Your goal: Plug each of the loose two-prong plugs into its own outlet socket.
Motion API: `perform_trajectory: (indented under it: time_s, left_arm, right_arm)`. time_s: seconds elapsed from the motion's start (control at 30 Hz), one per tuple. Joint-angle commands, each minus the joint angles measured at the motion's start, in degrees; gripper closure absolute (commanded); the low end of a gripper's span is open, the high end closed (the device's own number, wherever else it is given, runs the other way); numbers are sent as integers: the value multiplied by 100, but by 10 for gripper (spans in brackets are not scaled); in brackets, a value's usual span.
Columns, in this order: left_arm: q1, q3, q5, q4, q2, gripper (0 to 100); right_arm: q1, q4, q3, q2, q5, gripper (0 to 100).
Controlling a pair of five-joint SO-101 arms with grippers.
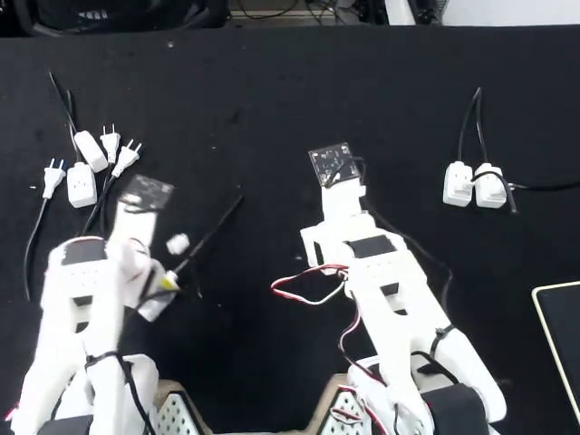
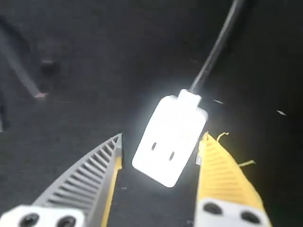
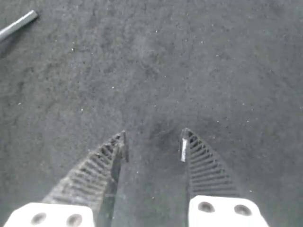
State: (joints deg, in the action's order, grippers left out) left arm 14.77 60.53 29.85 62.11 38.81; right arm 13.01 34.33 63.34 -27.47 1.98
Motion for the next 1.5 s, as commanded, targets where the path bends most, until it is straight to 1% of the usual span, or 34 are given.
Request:
perform_trajectory:
  time_s: [0.0, 0.07, 0.1, 0.3, 0.33, 0.4, 0.5, 0.53, 0.6, 0.63, 0.7, 0.77, 0.8, 0.83, 0.9, 1.03, 1.13, 1.33, 1.4, 1.47]
  left_arm:
    - [558, -778, 79, -53, 70, 751]
    - [708, -910, 79, -132, 53, 751]
    - [760, -901, 79, -343, 53, 751]
    - [1455, -171, 79, -2391, 53, 751]
    - [1552, -110, 79, -2541, 88, 751]
    - [1736, -171, 79, -2505, 114, 749]
    - [1974, -497, 105, -2066, 53, 749]
    - [2009, -576, 229, -1846, 53, 749]
    - [2000, -760, 633, -1187, 114, 751]
    - [1930, -954, 782, -712, 114, 750]
    - [1622, -1385, 1029, 440, 79, 751]
    - [1226, -1648, 1231, 1336, 62, 751]
    - [998, -1701, 1292, 1609, 62, 751]
    - [778, -1692, 1319, 1714, 79, 751]
    - [462, -1569, 1310, 1670, 62, 751]
    - [154, -936, 1319, 1011, 53, 751]
    - [224, -418, 1336, 264, 53, 751]
    - [927, 110, 1345, -1284, 53, 751]
    - [1182, 92, 1345, -1591, 114, 751]
    - [1358, -101, 1345, -1582, 114, 751]
  right_arm:
    - [-97, -132, -303, -180, -18, 828]
    - [-97, -132, -303, -180, -18, 828]
    - [-97, -132, -303, -180, -18, 828]
    - [-97, -132, -303, -180, -18, 828]
    - [-97, -132, -303, -180, -18, 828]
    - [-97, -132, -303, -180, -18, 828]
    - [-97, -132, -303, -180, -18, 828]
    - [-97, -132, -303, -180, -18, 828]
    - [-97, -132, -303, -180, -18, 828]
    - [-97, -132, -303, -180, -18, 828]
    - [-97, -141, -303, -180, -18, 828]
    - [-88, -141, -303, -180, -26, 828]
    - [-88, -141, -303, -180, -26, 828]
    - [-88, -141, -303, -180, -26, 828]
    - [-88, -141, -303, -180, -26, 828]
    - [-88, -141, -303, -180, -18, 828]
    - [-88, -141, -303, -180, -18, 828]
    - [-88, -141, -303, -180, -18, 828]
    - [-88, -141, -303, -180, -18, 828]
    - [-88, -141, -303, -180, -18, 828]
